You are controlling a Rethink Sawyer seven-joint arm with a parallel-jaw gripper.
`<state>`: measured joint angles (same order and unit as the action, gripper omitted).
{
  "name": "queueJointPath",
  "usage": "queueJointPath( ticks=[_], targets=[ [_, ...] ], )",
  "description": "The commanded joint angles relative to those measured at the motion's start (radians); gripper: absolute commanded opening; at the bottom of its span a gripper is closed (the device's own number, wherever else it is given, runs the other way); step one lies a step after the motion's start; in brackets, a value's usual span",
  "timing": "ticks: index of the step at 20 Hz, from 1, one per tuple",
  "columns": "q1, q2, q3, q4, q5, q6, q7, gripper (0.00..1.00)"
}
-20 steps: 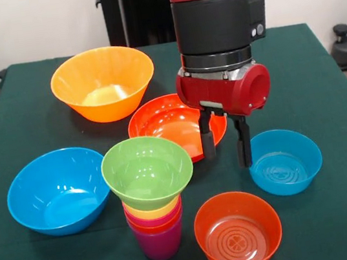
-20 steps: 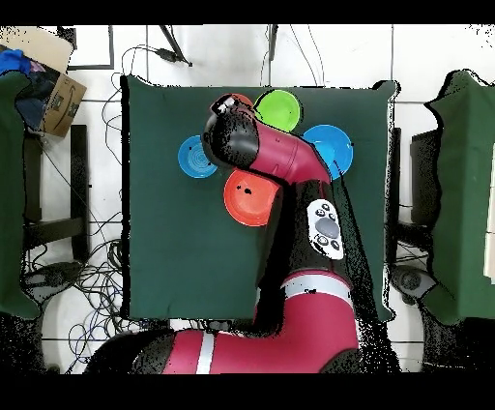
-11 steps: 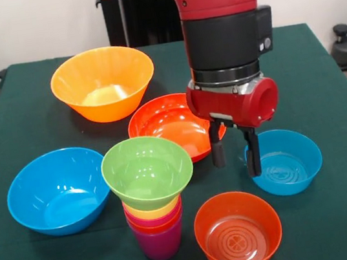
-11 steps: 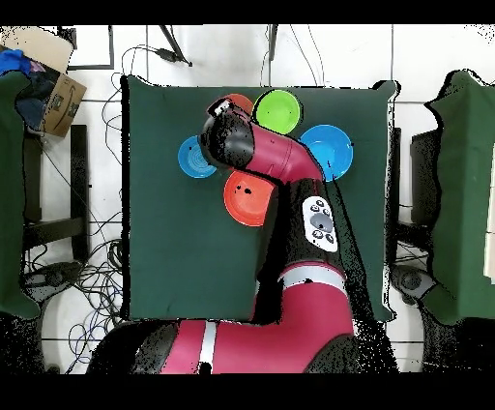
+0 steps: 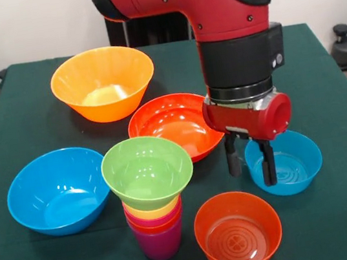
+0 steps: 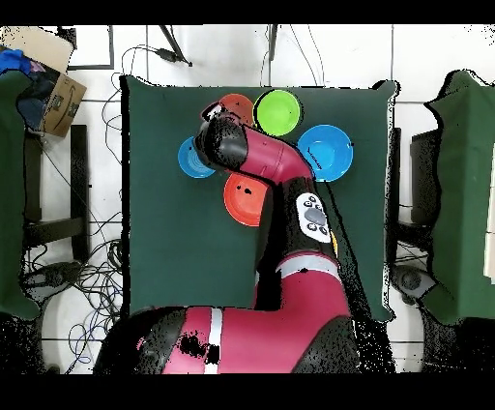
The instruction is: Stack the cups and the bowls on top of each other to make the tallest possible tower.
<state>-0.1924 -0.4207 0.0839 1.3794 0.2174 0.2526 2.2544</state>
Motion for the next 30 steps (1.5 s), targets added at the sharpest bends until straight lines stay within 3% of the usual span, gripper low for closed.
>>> queueJointPath(
  ticks=[1,5,14,21,30],
  targets=[
    [-0.020,0.056,0.097,-0.019,-0.105,-0.101,-0.014,1.00],
    [-0.022,0.075,0.087,-0.022,-0.117,-0.119,-0.006,1.00],
    [-0.039,0.136,0.153,-0.041,-0.194,-0.128,-0.056,1.00],
    [-0.036,0.147,0.160,-0.023,-0.219,-0.159,-0.017,1.00],
    [-0.065,0.149,0.179,-0.040,-0.224,-0.120,-0.020,1.00]
  ],
)
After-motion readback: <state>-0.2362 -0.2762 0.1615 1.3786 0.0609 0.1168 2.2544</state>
